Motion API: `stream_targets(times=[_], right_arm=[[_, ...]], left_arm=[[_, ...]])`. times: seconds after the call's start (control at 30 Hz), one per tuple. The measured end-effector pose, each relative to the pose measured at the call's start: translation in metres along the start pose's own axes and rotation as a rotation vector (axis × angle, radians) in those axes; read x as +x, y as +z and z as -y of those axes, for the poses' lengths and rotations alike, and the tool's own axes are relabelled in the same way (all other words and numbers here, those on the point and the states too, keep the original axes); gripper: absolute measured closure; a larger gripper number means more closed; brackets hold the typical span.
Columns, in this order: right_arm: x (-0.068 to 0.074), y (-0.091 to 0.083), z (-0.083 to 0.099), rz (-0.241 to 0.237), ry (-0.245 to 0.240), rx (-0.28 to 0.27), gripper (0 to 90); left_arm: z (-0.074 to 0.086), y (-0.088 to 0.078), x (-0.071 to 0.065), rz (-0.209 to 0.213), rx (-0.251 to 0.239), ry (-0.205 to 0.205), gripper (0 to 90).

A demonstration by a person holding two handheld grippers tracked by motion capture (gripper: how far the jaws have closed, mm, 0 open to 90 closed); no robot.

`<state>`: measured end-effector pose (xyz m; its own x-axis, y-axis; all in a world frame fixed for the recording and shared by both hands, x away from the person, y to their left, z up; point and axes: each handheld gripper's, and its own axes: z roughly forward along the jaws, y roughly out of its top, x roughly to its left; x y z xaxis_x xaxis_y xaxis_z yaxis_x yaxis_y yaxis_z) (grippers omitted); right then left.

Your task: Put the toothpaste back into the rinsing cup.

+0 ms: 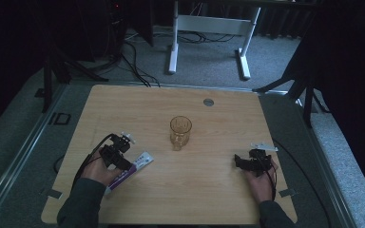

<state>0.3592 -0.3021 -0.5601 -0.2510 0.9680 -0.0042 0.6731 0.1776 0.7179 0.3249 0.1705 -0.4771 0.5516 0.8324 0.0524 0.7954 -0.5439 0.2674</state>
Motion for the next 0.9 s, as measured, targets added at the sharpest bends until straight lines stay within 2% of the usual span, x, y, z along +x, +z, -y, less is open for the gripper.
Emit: stream_targets(times=[0.4,0.77,0.9], right_arm=[[0.000,0.000,0.000,0.000,0.000,0.000,11.0],[0.000,0.000,0.000,0.000,0.000,0.000,11.1],[0.000,0.000,0.000,0.000,0.000,0.000,11.1]], left_arm=[[-0.002,0.005,-0.003,-0.015,0.025,0.018,47.2],[-0.004,0.010,-0.006,-0.011,0.062,0.045,46.0],[-0.005,0.012,-0.007,-0.011,0.071,0.041,45.7]])
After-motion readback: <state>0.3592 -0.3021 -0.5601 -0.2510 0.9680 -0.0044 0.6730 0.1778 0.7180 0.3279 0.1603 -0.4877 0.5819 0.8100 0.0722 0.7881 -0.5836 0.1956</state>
